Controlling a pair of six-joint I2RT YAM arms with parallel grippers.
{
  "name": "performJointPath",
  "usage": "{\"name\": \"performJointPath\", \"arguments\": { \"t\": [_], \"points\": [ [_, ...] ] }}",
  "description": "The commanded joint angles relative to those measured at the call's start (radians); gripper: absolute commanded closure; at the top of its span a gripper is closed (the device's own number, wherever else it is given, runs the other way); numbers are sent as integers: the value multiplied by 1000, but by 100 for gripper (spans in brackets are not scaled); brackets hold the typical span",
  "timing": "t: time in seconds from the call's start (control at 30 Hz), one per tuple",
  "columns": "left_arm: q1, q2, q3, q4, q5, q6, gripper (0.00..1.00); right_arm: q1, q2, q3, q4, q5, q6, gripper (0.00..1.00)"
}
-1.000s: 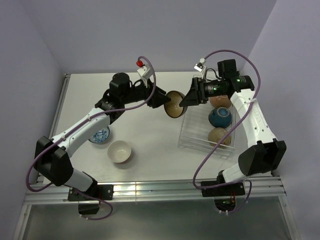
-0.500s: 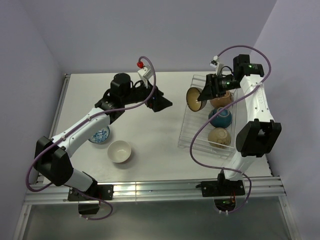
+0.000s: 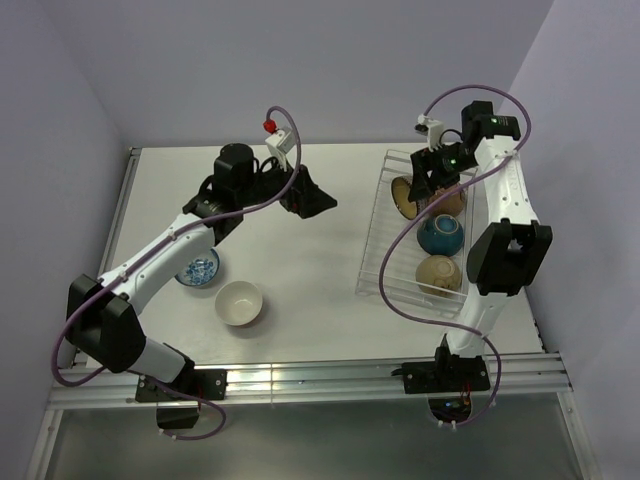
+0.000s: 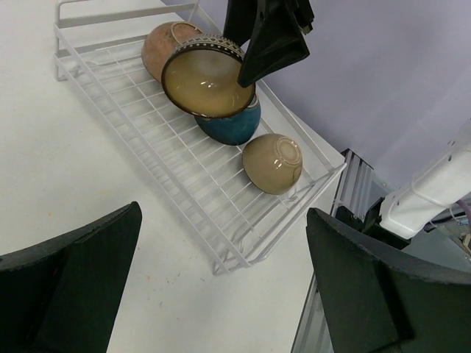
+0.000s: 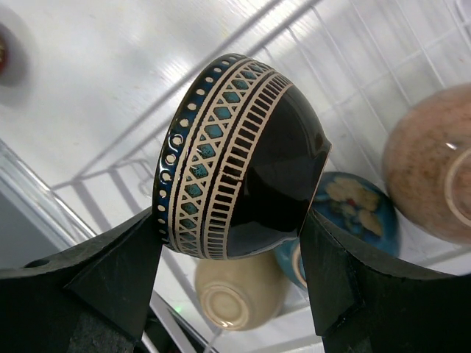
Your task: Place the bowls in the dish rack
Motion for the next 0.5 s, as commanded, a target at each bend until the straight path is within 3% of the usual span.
{"name": "performJointPath", "arguments": {
  "t": [0.0,0.47],
  "points": [
    [9,-50,-5,14,1,-19,1,22,-8,55,33,71,-59,100],
    [34,-64,-25,-6,-29,-24,0,149,-48,-76,228,310,-128,100]
  ]
}}
